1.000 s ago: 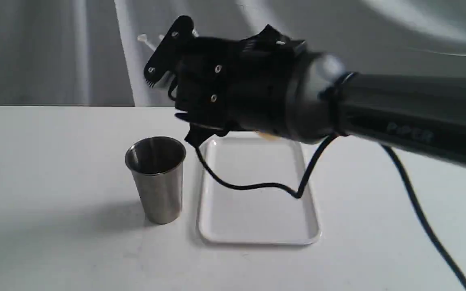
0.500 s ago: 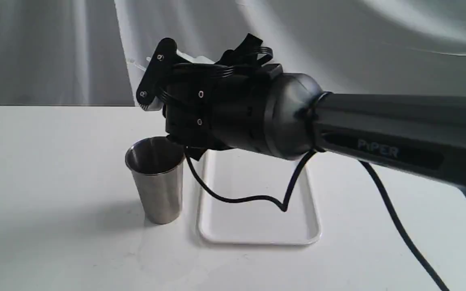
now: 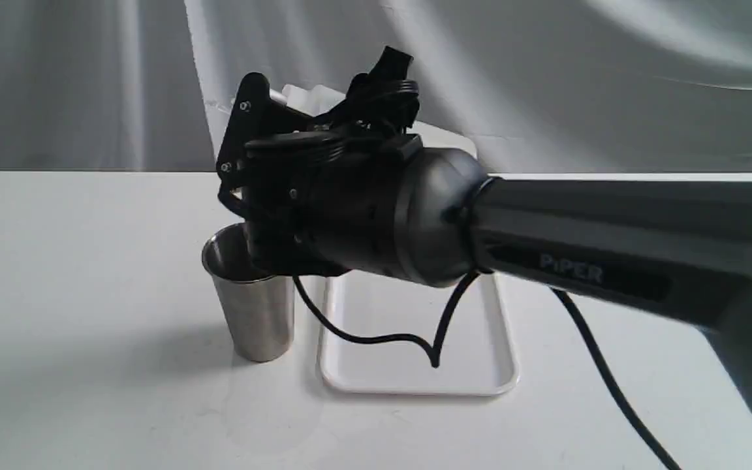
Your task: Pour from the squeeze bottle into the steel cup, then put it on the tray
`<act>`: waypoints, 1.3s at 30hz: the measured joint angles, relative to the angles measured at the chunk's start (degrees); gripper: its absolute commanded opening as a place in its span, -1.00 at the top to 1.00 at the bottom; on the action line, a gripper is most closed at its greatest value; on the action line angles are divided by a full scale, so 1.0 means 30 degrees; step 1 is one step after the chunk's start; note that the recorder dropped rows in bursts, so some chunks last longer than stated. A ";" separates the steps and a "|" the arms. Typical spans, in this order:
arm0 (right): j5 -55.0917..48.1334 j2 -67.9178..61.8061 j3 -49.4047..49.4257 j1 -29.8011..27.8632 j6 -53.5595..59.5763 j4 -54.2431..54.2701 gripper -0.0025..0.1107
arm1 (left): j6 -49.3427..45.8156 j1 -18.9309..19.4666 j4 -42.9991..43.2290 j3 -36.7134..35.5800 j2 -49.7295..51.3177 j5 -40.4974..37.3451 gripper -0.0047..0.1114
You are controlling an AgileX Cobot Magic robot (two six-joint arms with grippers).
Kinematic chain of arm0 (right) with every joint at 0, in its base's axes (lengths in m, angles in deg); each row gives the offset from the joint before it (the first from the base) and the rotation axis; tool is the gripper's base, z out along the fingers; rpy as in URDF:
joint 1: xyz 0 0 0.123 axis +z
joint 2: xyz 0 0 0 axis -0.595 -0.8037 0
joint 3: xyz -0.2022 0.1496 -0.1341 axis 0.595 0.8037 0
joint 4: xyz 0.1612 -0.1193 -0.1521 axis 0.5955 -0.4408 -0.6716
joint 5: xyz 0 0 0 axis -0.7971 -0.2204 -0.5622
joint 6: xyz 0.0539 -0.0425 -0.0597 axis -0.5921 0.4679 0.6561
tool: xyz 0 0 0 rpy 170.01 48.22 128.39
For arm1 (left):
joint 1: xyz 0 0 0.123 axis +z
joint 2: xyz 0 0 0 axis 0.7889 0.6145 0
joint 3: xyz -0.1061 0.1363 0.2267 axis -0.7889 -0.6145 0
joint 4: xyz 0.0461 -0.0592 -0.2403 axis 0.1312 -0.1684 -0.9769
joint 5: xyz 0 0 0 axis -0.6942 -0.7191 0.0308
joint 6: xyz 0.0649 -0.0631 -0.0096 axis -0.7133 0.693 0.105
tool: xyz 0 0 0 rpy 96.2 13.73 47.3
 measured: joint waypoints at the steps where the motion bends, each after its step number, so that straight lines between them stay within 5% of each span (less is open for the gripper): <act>1: -0.0037 -0.0055 0.0000 0.0079 -0.0075 0.0000 0.70 | 0.0000 0.0000 0.0000 0.0000 0.0000 0.0000 0.92; 39: -0.3184 -0.1582 0.0000 0.1116 -0.0290 -0.0845 0.70 | 0.0000 0.0000 0.0000 0.0000 0.0000 0.0000 0.92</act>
